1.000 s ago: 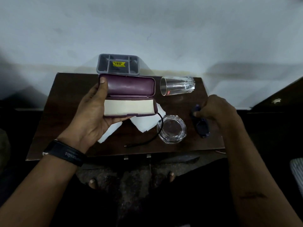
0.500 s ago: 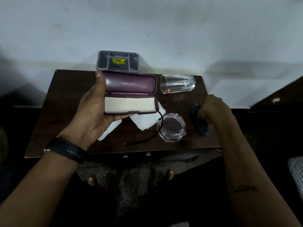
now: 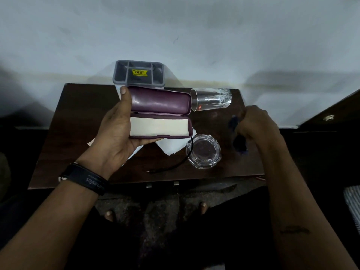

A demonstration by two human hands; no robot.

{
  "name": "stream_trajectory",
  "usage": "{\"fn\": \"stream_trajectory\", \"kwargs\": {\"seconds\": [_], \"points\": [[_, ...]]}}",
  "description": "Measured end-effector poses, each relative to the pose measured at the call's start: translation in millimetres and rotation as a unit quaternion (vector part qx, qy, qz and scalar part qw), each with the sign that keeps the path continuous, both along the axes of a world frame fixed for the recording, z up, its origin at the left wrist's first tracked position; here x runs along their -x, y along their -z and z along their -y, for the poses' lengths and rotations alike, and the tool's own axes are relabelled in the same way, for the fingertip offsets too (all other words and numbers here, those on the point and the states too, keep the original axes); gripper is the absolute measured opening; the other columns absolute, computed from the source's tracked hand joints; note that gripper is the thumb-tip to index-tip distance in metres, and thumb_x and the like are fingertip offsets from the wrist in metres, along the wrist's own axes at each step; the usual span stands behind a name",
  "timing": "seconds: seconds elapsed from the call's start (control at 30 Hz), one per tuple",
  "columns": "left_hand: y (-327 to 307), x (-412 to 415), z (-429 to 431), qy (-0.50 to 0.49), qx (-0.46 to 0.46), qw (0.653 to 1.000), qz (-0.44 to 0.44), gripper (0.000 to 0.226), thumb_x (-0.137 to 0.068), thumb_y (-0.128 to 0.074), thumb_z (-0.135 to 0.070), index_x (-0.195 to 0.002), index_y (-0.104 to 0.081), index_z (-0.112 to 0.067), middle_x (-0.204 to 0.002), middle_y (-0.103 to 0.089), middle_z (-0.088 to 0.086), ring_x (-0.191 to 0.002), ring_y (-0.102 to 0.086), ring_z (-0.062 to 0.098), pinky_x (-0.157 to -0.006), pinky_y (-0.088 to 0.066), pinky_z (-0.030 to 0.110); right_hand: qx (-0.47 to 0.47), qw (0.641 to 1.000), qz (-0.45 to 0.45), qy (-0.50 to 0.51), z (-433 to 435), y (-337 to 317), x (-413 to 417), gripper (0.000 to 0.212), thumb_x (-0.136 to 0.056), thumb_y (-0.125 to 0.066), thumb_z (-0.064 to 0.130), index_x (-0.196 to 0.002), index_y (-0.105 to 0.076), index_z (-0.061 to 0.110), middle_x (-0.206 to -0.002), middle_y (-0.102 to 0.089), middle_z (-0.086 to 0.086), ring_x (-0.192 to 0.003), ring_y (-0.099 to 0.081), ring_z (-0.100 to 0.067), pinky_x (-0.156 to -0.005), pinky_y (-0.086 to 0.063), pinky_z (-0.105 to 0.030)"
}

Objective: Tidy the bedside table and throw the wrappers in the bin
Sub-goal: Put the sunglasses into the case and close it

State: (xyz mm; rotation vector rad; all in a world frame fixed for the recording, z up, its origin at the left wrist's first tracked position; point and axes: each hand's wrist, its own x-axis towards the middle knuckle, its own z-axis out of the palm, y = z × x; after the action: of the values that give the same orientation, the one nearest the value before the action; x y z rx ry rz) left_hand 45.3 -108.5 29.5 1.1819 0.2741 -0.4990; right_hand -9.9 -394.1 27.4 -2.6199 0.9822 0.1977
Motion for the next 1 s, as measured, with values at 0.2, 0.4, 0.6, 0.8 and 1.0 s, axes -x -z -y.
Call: {"fn": "stream_trajectory", "kwargs": {"seconds": [0.2, 0.4, 0.6, 0.8, 1.0], "points": [[0.9, 1.1, 2.3, 0.013, 0.007, 1.000, 0.010, 0.064, -0.101, -0.042, -0.065, -0.134, -0.064, -0.015, -0.121, -0.077, 0.012, -0.106, -0.077, 0.034, -0.078, -0.063, 0.057, -0.131, 0.948, 0.259, -0.129, -28.6, -53.2, -5.2, 0.039, -0.089, -0.064, 0.001, -0.119, -0.071, 0.026, -0.098, -0.076, -0.003, -0.085, -0.076, -0.021, -0.071, -0.060, -0.030], [6.1, -2.2, 5.8, 0.028, 0.007, 1.000, 0.004, 0.067, -0.099, -0.041, -0.069, -0.135, -0.065, -0.019, -0.124, -0.076, 0.012, -0.109, -0.076, 0.035, -0.082, -0.062, 0.058, -0.309, 0.870, 0.261, -0.281, -81.5, -63.7, -9.0, 0.040, -0.092, -0.068, -0.007, -0.113, -0.074, 0.026, -0.091, -0.077, 0.008, -0.079, -0.074, -0.001, -0.079, -0.062, -0.025], [8.5, -4.3, 2.9, 0.059, 0.043, 0.997, -0.023, 0.075, -0.102, -0.033, -0.069, -0.139, -0.063, -0.012, -0.130, -0.072, 0.018, -0.116, -0.073, 0.036, -0.095, -0.058, 0.062, -0.272, 0.865, 0.219, -0.361, -109.2, -46.2, -19.8, 0.032, -0.093, -0.068, -0.003, -0.112, -0.079, 0.020, -0.100, -0.079, 0.009, -0.094, -0.072, 0.004, -0.086, -0.058, -0.019], [5.6, -4.5, -0.4, 0.054, 0.079, 0.995, -0.024, 0.068, -0.105, -0.033, -0.064, -0.136, -0.066, -0.013, -0.129, -0.073, 0.016, -0.117, -0.072, 0.035, -0.099, -0.057, 0.059, -0.261, 0.878, 0.200, -0.348, -109.2, -34.3, -26.6, 0.034, -0.094, -0.064, -0.006, -0.114, -0.078, 0.018, -0.090, -0.072, 0.020, -0.078, -0.064, 0.018, -0.072, -0.046, -0.003], [6.0, -4.3, 0.5, 0.042, 0.075, 0.996, -0.019, 0.069, -0.105, -0.033, -0.063, -0.137, -0.065, -0.010, -0.124, -0.076, 0.016, -0.104, -0.077, 0.032, -0.090, -0.062, 0.055, -0.244, 0.884, 0.186, -0.353, -113.3, -31.6, -28.1, 0.036, -0.094, -0.064, -0.005, -0.112, -0.079, 0.023, -0.086, -0.070, 0.024, -0.085, -0.067, 0.012, -0.075, -0.049, -0.003]]}}
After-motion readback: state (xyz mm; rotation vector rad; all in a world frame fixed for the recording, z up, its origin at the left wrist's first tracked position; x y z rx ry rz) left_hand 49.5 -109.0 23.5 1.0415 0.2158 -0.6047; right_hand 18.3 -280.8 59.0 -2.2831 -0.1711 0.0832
